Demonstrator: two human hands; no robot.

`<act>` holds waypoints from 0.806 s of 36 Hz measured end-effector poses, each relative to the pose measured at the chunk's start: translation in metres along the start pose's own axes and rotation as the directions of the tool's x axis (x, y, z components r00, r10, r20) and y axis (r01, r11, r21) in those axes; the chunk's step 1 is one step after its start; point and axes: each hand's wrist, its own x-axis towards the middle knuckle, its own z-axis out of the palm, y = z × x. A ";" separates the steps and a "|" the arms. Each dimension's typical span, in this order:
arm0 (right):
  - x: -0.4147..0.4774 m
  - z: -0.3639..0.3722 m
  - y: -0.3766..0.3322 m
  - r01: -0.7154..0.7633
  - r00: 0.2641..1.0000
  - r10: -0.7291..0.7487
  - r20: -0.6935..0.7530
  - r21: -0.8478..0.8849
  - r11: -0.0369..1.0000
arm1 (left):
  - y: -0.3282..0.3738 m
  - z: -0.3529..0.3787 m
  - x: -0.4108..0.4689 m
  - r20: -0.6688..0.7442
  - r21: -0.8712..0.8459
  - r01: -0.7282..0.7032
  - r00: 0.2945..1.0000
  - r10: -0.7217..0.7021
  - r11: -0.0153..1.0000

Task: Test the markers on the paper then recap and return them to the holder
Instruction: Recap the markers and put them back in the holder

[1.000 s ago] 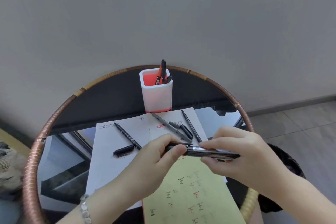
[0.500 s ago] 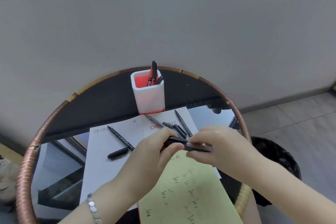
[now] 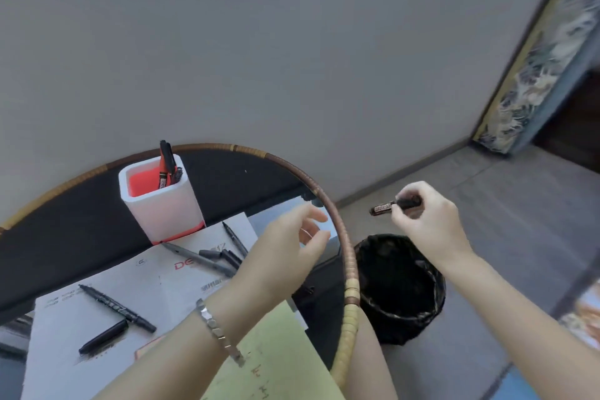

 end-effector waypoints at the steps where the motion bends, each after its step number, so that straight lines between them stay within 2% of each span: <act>1: 0.001 -0.002 0.018 -0.082 0.997 0.082 -0.005 0.003 0.997 | 0.001 0.005 0.001 0.024 0.013 0.008 1.000 -0.008 1.000; 4: 0.000 0.003 0.069 -0.291 0.957 0.291 0.002 -0.028 0.956 | 0.001 0.016 0.003 0.079 0.046 0.043 0.996 -0.047 0.998; 7: -0.001 0.015 0.104 -0.424 0.904 0.426 0.010 -0.086 0.902 | -0.002 0.021 0.003 0.102 0.065 0.070 0.992 -0.076 0.995; 12: 0.008 0.025 0.119 -0.485 0.874 0.485 -0.010 -0.068 0.872 | -0.014 0.017 -0.001 0.064 0.080 0.103 0.992 -0.108 0.991; 18: 0.003 0.021 0.104 -0.405 0.912 0.407 0.043 -0.053 0.913 | -0.026 0.009 -0.008 0.042 0.082 0.121 0.991 -0.125 0.989; 22: 0.000 0.016 0.077 -0.323 0.935 0.336 0.116 -0.115 0.939 | -0.032 -0.001 -0.017 -0.010 0.109 0.116 0.993 -0.116 0.987; 26: 0.002 0.017 0.023 -0.140 0.957 0.179 0.228 -0.180 0.974 | -0.047 -0.022 -0.028 -0.091 0.171 0.181 0.982 -0.167 0.969; 29: -0.001 0.025 -0.024 0.017 0.928 0.057 0.367 -0.196 0.980 | -0.061 -0.041 -0.037 -0.158 0.190 0.235 0.966 -0.207 0.953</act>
